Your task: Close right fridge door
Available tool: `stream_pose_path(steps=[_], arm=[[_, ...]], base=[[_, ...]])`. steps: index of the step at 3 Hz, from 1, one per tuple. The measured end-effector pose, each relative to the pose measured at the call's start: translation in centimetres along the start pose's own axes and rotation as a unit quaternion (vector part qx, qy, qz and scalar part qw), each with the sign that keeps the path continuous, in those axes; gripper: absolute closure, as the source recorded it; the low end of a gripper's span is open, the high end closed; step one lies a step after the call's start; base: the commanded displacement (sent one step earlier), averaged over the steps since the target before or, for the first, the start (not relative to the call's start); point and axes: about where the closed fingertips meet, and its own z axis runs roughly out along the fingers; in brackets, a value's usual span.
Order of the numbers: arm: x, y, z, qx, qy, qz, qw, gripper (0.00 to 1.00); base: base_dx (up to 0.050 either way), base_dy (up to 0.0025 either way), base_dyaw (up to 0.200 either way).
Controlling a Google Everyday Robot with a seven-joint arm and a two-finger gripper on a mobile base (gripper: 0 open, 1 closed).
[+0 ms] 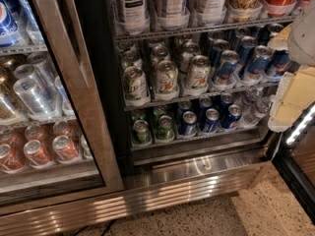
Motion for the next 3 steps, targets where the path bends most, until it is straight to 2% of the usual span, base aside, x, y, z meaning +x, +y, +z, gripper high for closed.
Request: stream_pose_path(steps=[3], arm=[[0.00, 0.00, 0.00, 0.000, 0.000, 0.000, 1.0000, 0.00]], base=[[-0.050, -0.00002, 0.000]])
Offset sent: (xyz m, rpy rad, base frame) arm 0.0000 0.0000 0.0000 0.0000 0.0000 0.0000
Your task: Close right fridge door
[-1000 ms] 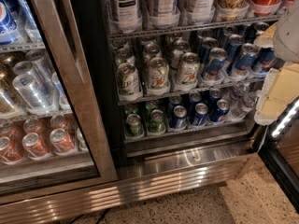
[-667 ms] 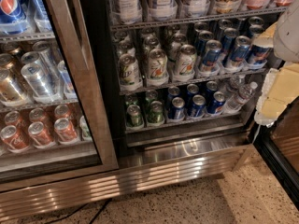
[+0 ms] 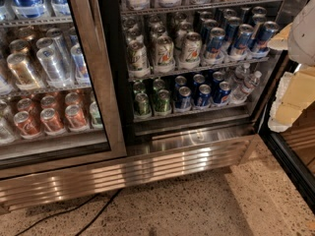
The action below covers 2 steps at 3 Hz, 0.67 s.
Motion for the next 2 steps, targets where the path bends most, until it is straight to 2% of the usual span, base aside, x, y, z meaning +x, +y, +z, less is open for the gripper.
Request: stream_pose_path(steps=[2], arm=[[0.00, 0.00, 0.00, 0.000, 0.000, 0.000, 1.0000, 0.00]], base=[[-0.050, -0.00001, 0.000]])
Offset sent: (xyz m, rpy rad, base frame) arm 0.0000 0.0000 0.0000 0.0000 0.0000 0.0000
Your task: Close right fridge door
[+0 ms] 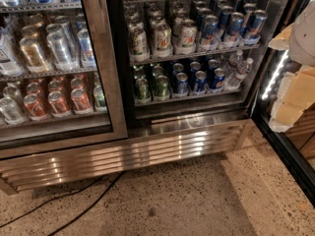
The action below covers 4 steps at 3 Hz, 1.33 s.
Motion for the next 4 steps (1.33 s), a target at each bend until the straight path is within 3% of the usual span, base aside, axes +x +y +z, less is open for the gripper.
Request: stream_pose_path(steps=[2, 4], arm=[[0.00, 0.00, 0.00, 0.000, 0.000, 0.000, 1.0000, 0.00], [0.00, 0.00, 0.00, 0.000, 0.000, 0.000, 1.0000, 0.00]], base=[[-0.050, -0.00002, 0.000], [0.000, 0.00000, -0.199]])
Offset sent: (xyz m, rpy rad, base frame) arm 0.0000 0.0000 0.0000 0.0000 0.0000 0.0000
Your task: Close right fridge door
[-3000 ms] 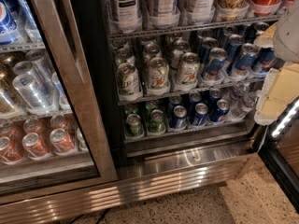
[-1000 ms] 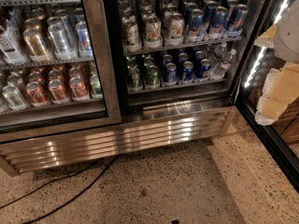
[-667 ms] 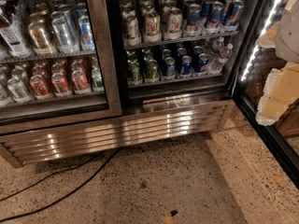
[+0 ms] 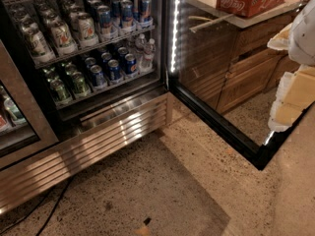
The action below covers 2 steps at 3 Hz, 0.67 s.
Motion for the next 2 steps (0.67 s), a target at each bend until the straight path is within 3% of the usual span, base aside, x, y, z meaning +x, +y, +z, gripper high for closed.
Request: stream_pose_path(steps=[2], arm=[[0.00, 0.00, 0.00, 0.000, 0.000, 0.000, 1.0000, 0.00]], base=[[0.000, 0.00003, -0.198]])
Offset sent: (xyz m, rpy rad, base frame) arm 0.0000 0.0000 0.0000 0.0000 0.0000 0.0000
